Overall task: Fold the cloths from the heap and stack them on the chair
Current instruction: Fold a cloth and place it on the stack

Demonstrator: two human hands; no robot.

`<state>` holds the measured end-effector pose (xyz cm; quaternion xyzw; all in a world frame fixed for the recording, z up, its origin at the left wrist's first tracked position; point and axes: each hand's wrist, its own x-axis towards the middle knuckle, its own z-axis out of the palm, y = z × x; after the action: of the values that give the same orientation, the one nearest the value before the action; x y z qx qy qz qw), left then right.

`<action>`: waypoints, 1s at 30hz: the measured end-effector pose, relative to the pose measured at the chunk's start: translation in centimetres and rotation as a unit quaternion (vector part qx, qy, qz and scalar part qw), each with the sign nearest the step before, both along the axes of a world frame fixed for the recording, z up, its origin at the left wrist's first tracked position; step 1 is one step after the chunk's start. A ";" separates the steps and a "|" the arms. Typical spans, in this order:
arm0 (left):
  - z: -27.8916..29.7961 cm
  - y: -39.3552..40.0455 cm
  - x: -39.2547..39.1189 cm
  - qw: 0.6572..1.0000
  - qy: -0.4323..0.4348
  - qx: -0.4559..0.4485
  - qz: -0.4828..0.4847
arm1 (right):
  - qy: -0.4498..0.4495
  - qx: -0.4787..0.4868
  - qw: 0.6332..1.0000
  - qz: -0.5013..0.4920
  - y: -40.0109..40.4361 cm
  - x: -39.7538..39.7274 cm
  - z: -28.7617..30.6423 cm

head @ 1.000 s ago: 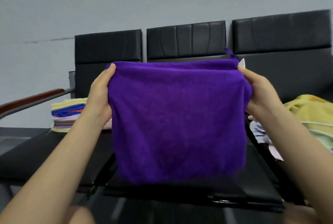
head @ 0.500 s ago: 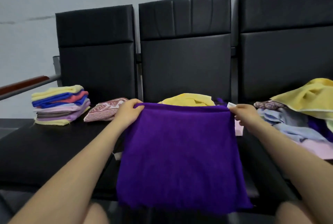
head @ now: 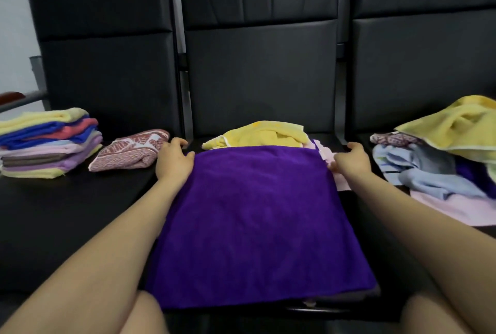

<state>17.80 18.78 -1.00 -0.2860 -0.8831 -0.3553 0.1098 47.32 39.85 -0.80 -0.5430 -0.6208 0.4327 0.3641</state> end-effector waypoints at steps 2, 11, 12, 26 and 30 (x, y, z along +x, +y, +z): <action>0.1 -0.9 0.2 1.000 0.003 -0.015 0.004 | -0.015 0.042 0.999 0.008 -0.8 0.0 0.4; 1.8 -5.9 8.0 0.973 -0.009 -0.034 -0.229 | -0.120 0.173 0.908 0.362 -10.0 0.4 1.7; 1.7 -6.6 9.1 0.964 -0.009 -0.046 -0.261 | -0.142 0.180 0.882 0.412 -11.5 0.7 1.8; -0.2 -11.6 15.0 0.863 -0.020 -0.219 -0.454 | -0.306 0.349 0.666 0.584 -18.0 3.6 0.4; 0.0 -12.2 15.5 0.868 0.016 -0.230 -0.440 | -0.254 0.293 0.749 0.537 -17.4 3.2 0.5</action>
<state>33.27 6.62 -1.03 -0.6679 -0.7204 -0.1494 -0.1123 50.51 22.50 -0.27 -0.0771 -0.9759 0.1999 0.0420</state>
